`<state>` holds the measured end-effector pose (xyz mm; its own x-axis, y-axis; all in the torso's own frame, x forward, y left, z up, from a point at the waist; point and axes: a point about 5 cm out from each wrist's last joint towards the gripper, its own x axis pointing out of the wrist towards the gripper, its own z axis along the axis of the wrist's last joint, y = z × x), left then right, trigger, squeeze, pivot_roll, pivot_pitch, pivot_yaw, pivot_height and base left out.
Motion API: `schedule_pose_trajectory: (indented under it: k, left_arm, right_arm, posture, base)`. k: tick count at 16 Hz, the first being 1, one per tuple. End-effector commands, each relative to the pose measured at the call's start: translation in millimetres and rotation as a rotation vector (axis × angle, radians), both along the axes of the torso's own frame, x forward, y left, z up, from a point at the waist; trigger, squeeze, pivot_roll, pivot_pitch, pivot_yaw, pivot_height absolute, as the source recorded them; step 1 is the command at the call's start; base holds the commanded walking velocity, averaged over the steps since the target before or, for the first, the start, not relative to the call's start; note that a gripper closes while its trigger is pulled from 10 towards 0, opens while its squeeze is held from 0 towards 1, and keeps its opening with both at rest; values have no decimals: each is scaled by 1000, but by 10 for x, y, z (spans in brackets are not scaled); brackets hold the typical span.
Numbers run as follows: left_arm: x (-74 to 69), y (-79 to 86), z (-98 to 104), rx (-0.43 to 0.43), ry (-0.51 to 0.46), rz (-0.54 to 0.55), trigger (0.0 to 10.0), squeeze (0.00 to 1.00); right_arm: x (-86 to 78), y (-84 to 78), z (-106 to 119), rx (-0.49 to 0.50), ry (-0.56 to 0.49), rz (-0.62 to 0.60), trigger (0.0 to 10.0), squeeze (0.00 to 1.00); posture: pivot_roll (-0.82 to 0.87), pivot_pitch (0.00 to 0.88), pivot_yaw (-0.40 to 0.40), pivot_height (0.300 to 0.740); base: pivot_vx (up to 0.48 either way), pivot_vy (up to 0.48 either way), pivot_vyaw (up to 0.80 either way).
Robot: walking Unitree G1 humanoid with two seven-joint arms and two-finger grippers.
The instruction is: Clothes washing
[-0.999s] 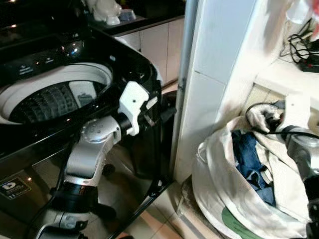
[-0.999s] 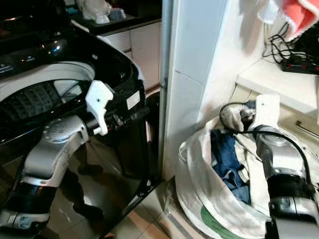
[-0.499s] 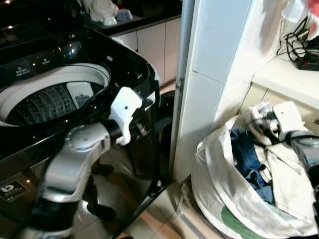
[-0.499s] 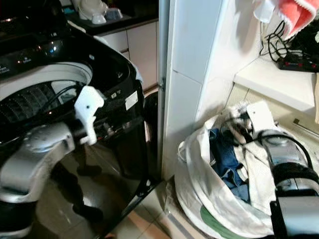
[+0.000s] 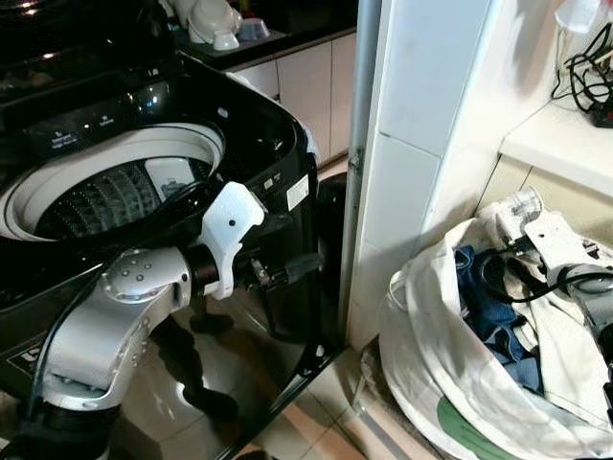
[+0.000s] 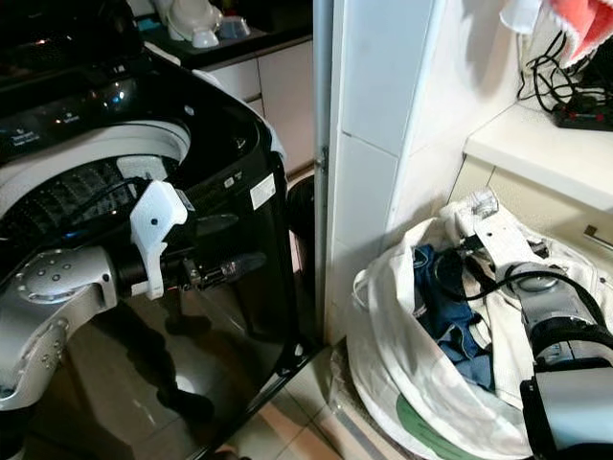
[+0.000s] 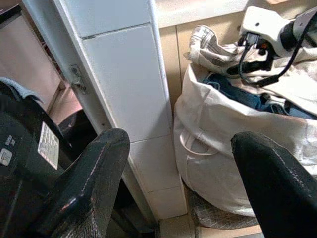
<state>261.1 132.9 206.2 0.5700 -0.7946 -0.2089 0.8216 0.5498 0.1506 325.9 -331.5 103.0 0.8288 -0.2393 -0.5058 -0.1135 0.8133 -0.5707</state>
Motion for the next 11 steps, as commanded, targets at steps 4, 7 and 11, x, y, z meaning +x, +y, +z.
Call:
schedule_pose_trajectory:
  k: [4,7,11]
  left_arm:
    - [-39,120,154,11,-29,37,10000,0]
    - [-89,138,170,20,-20,41,10000,0]
    - [-129,129,170,36,-2,6,10000,0]
  right_arm:
    - [11,-29,25,-134,-13,-1,10000,0]
    - [-1,-17,-16,-142,9,-4,3294,0]
    - [0,13,-47,-106,9,-12,0,0]
  posture:
    - [206,69,98,740]
    - [217,67,93,740]
    - [218,57,89,740]
  base:
    - [0,0,0]
    - [0,0,0]
    - [0,0,0]
